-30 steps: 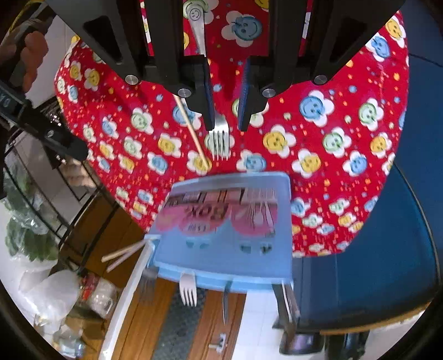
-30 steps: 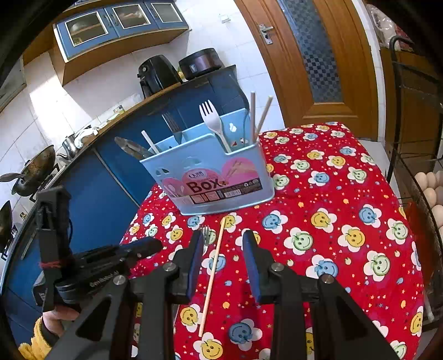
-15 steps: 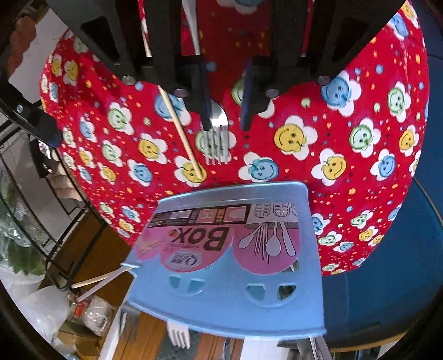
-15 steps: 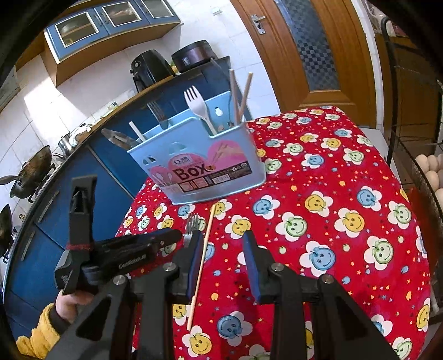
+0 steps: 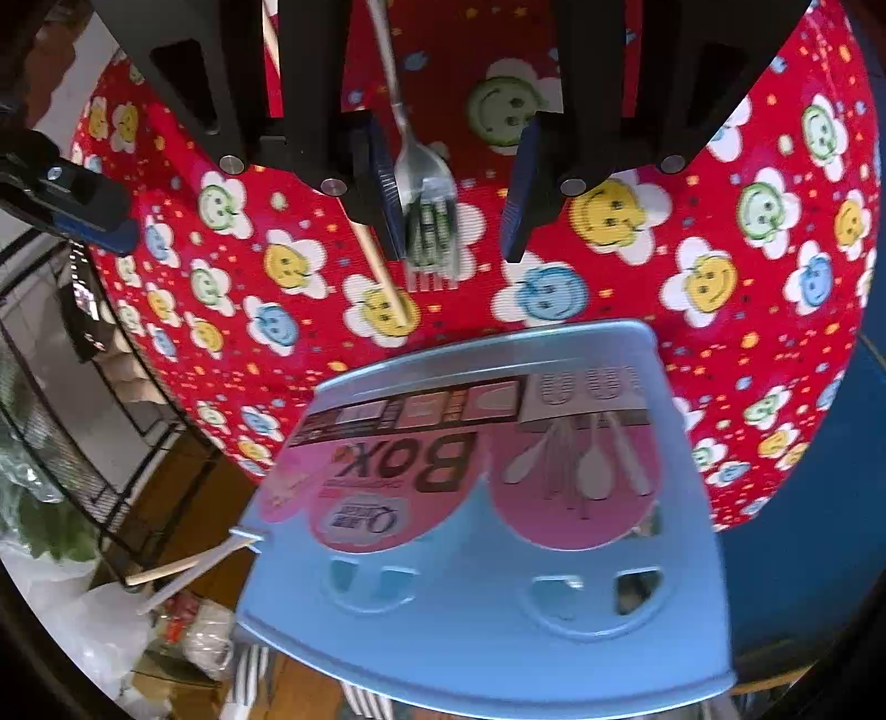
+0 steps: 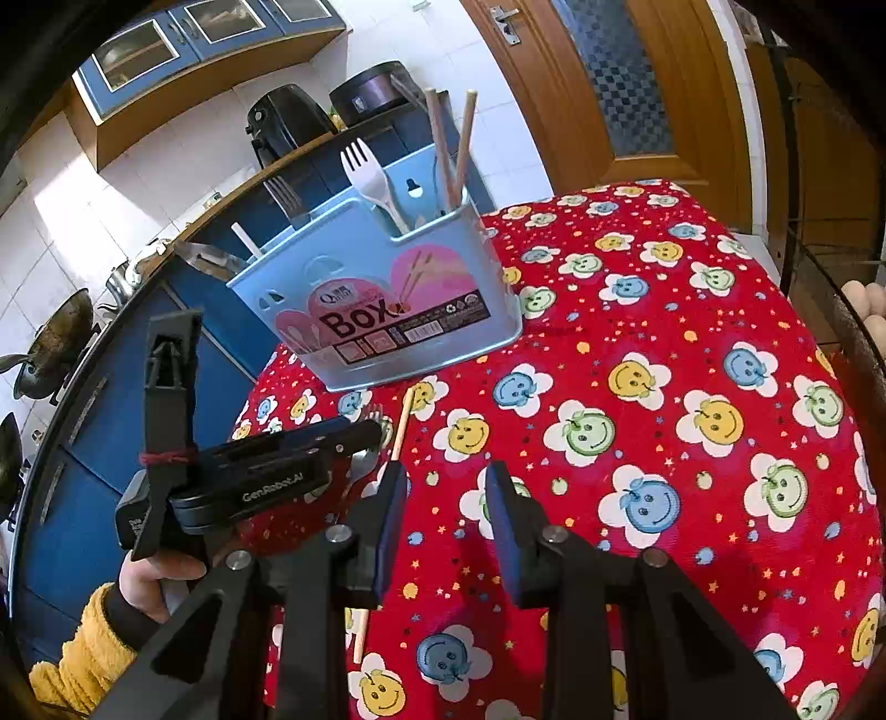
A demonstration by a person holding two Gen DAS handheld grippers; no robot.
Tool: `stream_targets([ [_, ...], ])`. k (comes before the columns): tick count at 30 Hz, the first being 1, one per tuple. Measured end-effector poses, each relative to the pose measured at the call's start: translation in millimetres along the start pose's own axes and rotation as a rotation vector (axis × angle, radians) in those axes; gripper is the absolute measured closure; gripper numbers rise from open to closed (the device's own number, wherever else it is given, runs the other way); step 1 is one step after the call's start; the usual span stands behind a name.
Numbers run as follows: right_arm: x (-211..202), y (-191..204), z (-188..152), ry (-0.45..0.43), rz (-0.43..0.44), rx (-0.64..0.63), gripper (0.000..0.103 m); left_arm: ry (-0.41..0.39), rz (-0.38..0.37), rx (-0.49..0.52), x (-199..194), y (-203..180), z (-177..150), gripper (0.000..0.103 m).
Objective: Organize utensils
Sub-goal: 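Close the left tool on the metal fork handle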
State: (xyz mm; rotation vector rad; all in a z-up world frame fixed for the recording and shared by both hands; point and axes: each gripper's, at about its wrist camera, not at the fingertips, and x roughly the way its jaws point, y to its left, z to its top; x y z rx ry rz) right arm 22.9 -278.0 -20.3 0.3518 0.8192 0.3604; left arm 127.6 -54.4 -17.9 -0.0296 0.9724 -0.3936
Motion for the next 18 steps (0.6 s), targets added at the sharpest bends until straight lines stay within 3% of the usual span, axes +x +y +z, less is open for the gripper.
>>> stream_targets([
  [3, 2.3, -1.1, -0.8, 0.006, 0.000, 0.003, 0.071, -0.002, -0.004, 0.024, 4.7, -6.5, -0.2, 0.067],
  [5, 3.3, -1.8, -1.3, 0.009, 0.002, 0.006, 0.071, -0.009, 0.005, 0.042, 5.5, -10.1, -0.7, 0.081],
  [14, 5.1, -1.6, -1.7, 0.016, 0.002, 0.002, 0.071, -0.095, 0.071, 0.043, -16.3, -12.0, -5.0, 0.082],
  [16, 7.1, 1.0, -2.2, 0.023, 0.002, -0.008, 0.071, -0.127, 0.099, 0.041, -26.3, -9.8, -6.0, 0.099],
  [18, 10.9, 5.3, -2.2, 0.037, 0.005, -0.022, 0.071, -0.151, 0.114, 0.025, -36.2, -4.2, -7.0, 0.099],
])
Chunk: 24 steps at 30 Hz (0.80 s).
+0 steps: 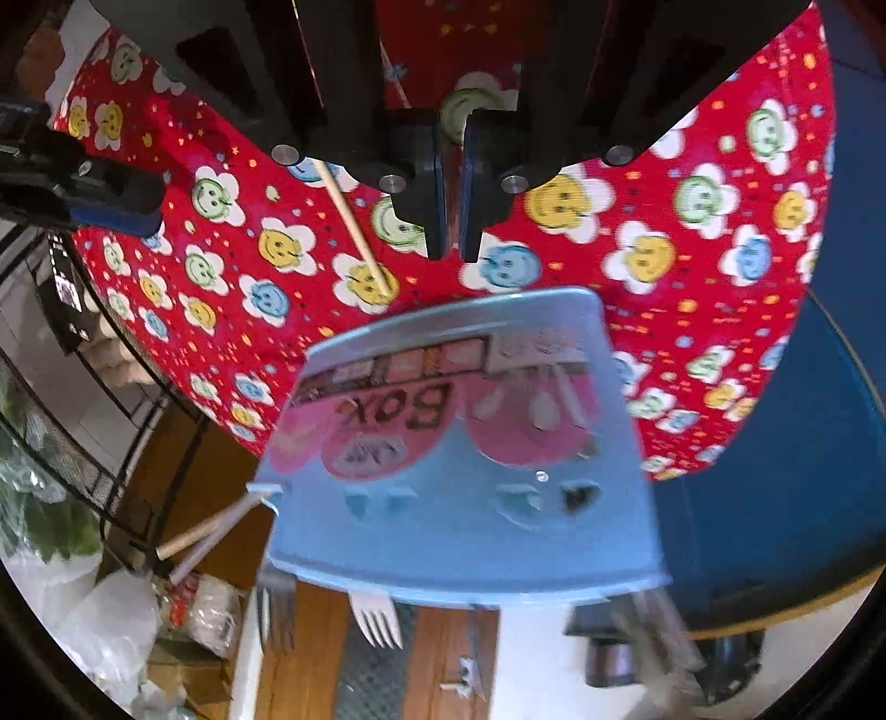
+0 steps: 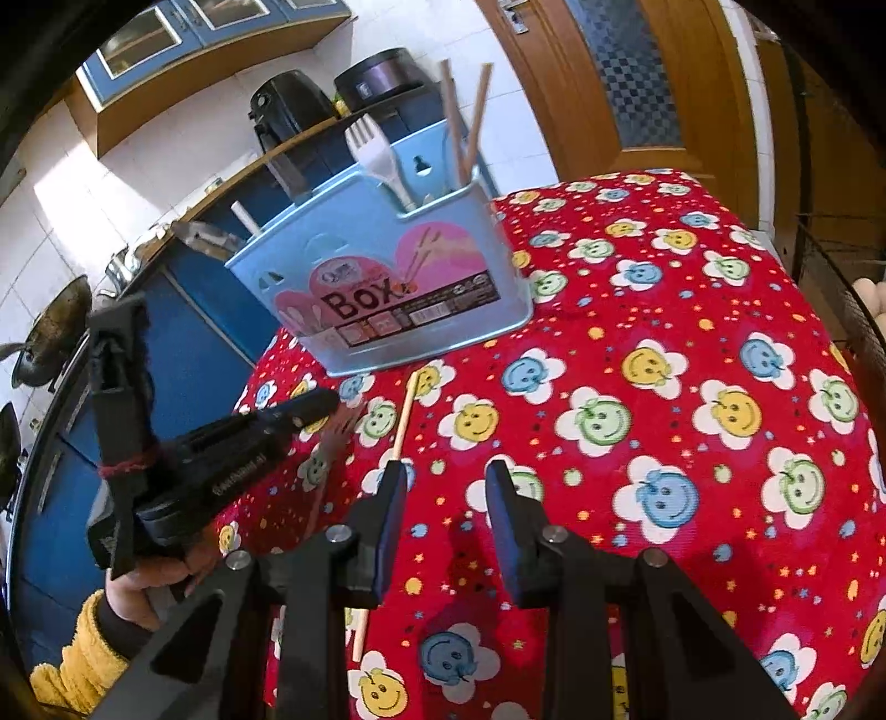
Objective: Organize utensils
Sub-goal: 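Close the left tool on the metal fork handle, then lift the fork with the left tool toward the box while the right tool reaches the chopstick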
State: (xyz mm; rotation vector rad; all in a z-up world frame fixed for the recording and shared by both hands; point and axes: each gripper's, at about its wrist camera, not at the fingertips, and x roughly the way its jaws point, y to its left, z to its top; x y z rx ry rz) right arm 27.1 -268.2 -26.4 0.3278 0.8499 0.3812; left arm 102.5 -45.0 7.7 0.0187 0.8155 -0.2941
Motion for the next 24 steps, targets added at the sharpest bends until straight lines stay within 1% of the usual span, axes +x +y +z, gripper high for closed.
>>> stream_targets([
  [4, 10.7, 11.7, 0.7, 0.028, 0.003, -0.038, 0.071, -0.018, -0.005, -0.030, -10.6, 15.1, -0.2, 0.100],
  [8, 19.1, 19.6, 1.9, 0.047, 0.009, -0.055, 0.071, 0.008, -0.041, -0.060, -10.2, 23.3, -3.4, 0.100],
  [12, 22.8, 24.5, 1.0, 0.056, 0.005, -0.061, 0.071, 0.033, -0.051, -0.050, -7.4, 19.9, -8.2, 0.099],
  [14, 23.0, 24.6, 0.5, 0.056, -0.002, -0.060, 0.071, 0.051, -0.060, -0.048, -5.3, 16.4, -9.2, 0.098],
  [17, 21.3, 21.1, 0.4, 0.054, -0.009, -0.050, 0.071, 0.078, -0.070, -0.045, -0.6, 8.9, -10.0, 0.094],
  [19, 20.1, 19.0, 0.9, 0.051, -0.013, -0.046, 0.071, 0.103, -0.078, -0.050, 2.9, 4.6, -10.9, 0.093],
  [24, 16.7, 14.2, 1.2, 0.043, -0.010, -0.036, 0.071, 0.158, -0.101, -0.115, 8.6, 4.1, -16.5, 0.090],
])
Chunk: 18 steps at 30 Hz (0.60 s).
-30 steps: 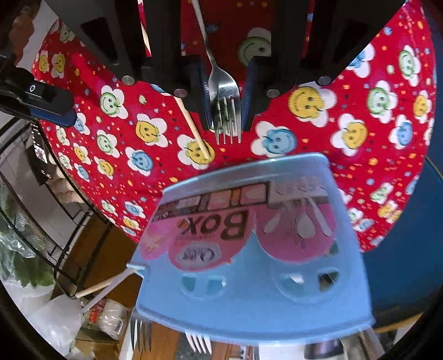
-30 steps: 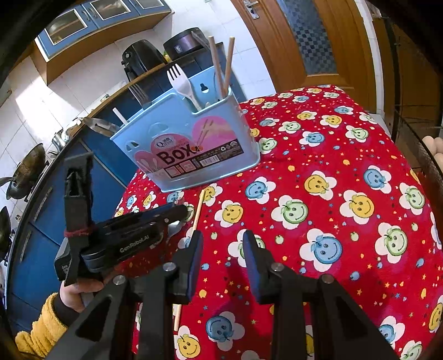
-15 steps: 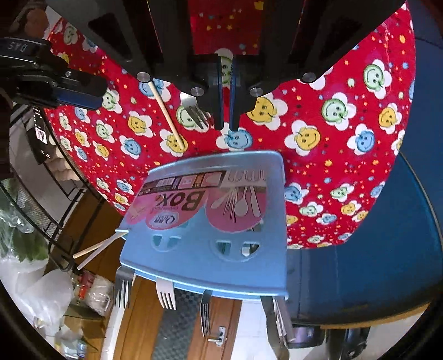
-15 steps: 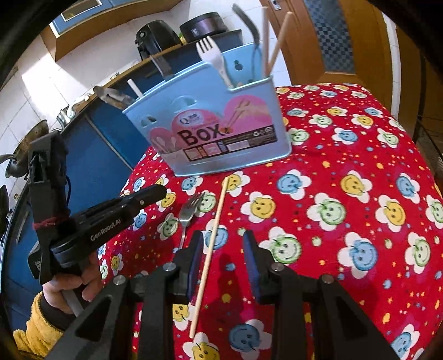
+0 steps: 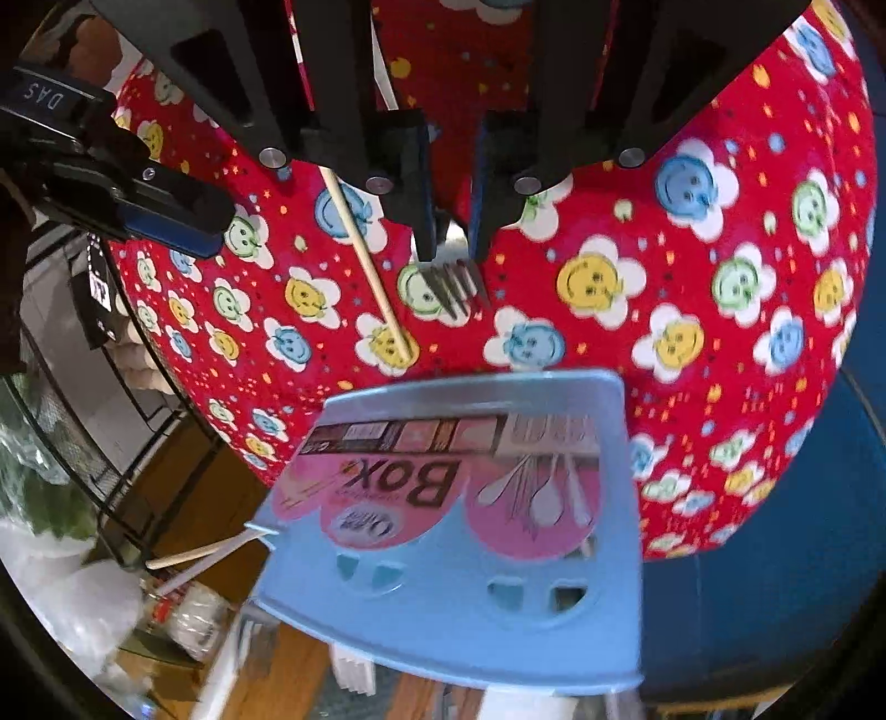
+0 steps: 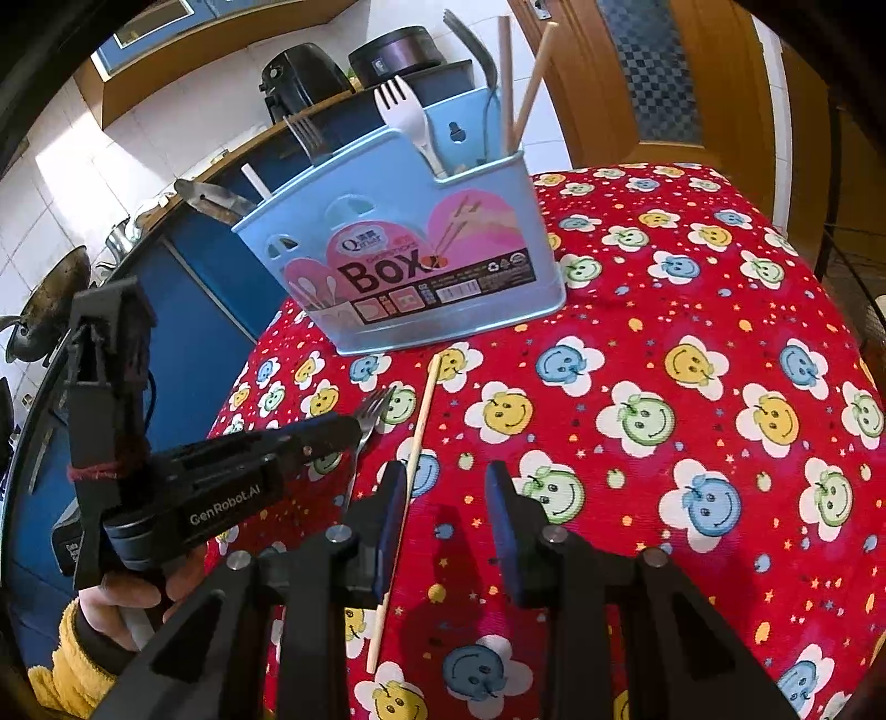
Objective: Organize utensils
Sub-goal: 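Lift the fork with the left tool toward the box while the right tool reaches the chopstick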
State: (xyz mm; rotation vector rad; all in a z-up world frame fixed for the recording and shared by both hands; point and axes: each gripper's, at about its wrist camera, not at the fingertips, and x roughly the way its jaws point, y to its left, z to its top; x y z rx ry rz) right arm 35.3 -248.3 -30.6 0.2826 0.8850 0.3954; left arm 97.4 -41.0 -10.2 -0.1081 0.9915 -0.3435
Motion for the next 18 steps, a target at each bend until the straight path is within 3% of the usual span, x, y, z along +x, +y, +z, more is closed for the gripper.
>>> stream_targets([
  [6, -0.2, -2.9, -1.3, -0.002, 0.008, 0.005, 0.071, 0.013, -0.062, -0.109, 1.0, 13.3, -5.4, 0.075],
  [15, 0.8, -4.7, -3.3, -0.001, -0.004, 0.008, 0.071, -0.011, -0.206, -0.204, 14.2, 21.5, -3.2, 0.078],
  [18, 1.5, -6.9, -3.7, 0.001, -0.006, 0.015, 0.071, -0.020, -0.222, -0.213, 16.3, 21.8, -1.3, 0.079],
])
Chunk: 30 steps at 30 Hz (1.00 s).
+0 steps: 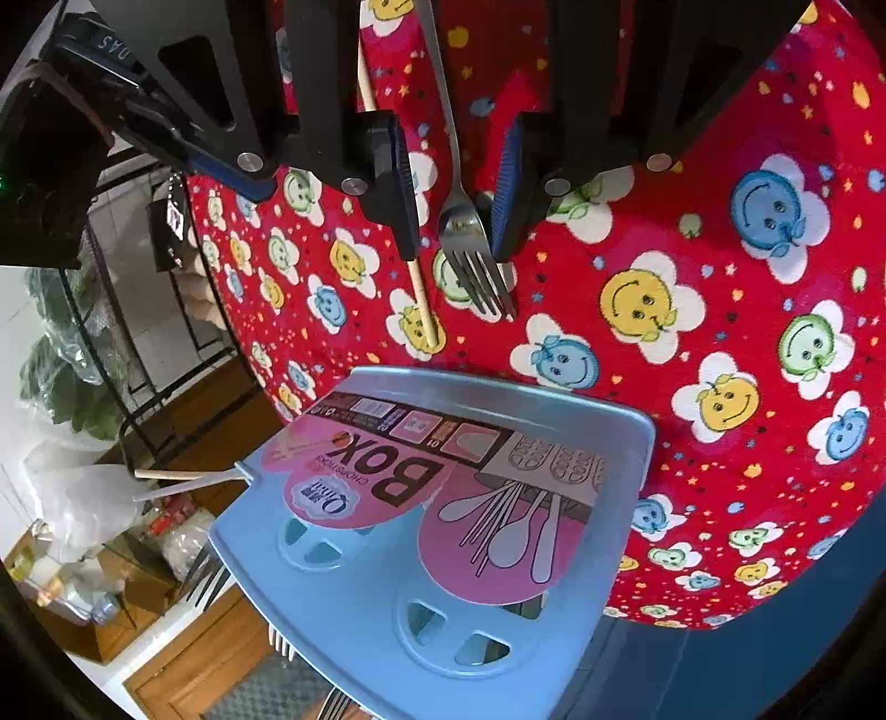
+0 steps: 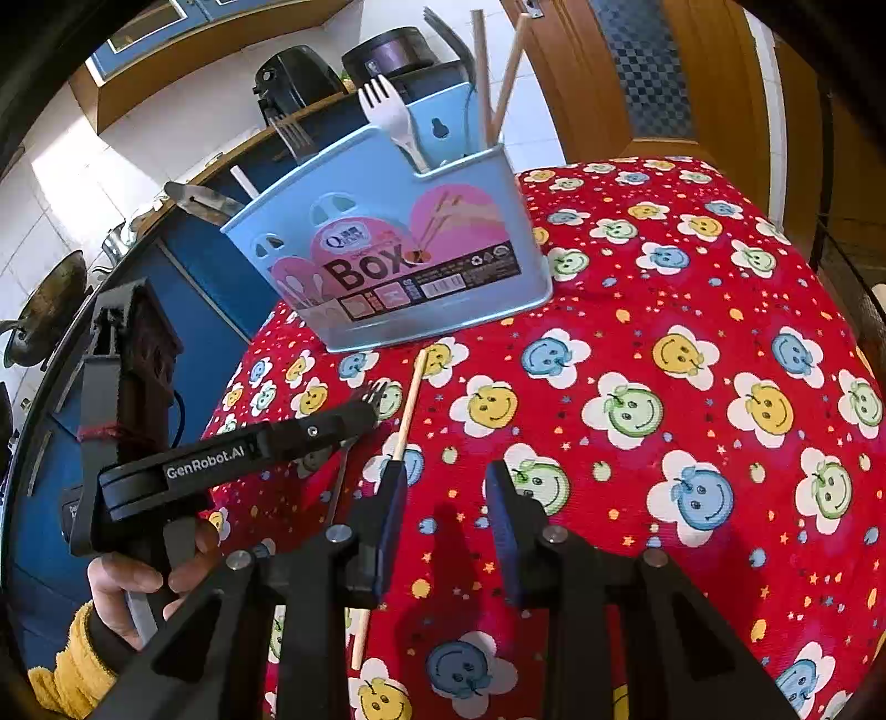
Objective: Organize utensils
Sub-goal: 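Lift the fork with the left tool toward the box while the right tool reaches the chopstick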
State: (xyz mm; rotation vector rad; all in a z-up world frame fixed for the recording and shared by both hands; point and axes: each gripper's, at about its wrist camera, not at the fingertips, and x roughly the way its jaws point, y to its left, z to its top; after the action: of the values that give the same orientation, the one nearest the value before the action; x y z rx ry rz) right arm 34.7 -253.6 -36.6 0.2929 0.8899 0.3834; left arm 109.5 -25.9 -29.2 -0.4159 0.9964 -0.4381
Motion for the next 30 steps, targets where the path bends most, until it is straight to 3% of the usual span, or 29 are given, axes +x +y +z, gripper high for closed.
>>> stream_targets([
  [4, 1.2, -0.8, -0.3, 0.004, -0.002, 0.004, 0.071, 0.001, -0.005, 0.004, 5.0, -0.7, -0.1, 0.096],
  [12, 2.1, 0.6, 0.0, 0.009, -0.004, -0.002, 0.071, -0.041, 0.015, 0.023, -1.2, -6.1, -1.5, 0.099],
  [30, 40.9, 37.0, 20.4, 0.120, -0.027, -0.114, 0.071, -0.289, 0.077, 0.106, -95.2, -0.3, 5.7, 0.100],
])
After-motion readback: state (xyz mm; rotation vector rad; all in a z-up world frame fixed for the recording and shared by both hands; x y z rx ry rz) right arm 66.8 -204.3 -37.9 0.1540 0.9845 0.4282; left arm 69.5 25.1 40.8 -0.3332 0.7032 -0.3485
